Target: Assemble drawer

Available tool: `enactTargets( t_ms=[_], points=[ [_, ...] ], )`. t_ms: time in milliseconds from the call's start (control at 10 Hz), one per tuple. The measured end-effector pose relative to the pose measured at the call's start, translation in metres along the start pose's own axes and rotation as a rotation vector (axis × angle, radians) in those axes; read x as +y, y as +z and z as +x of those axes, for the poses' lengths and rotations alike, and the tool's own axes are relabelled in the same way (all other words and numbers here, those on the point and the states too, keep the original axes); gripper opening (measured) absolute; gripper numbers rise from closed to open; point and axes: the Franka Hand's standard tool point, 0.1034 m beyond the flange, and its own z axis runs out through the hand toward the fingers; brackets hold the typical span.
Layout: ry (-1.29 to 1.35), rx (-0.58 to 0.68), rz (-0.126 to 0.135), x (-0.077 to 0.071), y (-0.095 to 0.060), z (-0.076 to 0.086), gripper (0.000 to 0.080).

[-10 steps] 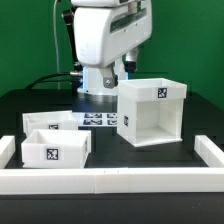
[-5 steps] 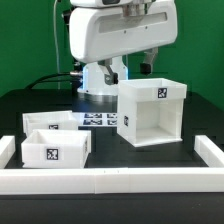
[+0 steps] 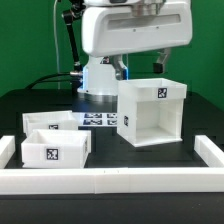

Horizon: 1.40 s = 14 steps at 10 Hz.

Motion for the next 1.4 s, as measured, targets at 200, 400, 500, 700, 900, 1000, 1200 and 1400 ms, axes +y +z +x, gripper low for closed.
enactTargets(
  t_ms=[200, 400, 500, 700, 900, 1000, 1200, 1400],
  points=[
    [0.014, 0.011, -0.010, -0.030, 0.005, -0.007, 0.0649],
    [0.024, 0.008, -0.009, -0.037, 0.008, -0.009, 0.0649],
    [0.025, 0.008, -0.009, -0.037, 0.008, -0.009, 0.0649],
    [0.024, 0.008, -0.009, -0.037, 0.008, -0.009, 0.0649],
    [0.093, 0.022, -0.018, -0.052, 0.009, -0.017, 0.0649],
    [0.087, 0.023, -0.025, -0.068, 0.012, -0.028, 0.0649],
    [0.070, 0.030, -0.027, -0.084, 0.024, -0.038, 0.0649],
    [0.064, 0.043, -0.031, -0.096, 0.037, -0.048, 0.0649]
  ],
)
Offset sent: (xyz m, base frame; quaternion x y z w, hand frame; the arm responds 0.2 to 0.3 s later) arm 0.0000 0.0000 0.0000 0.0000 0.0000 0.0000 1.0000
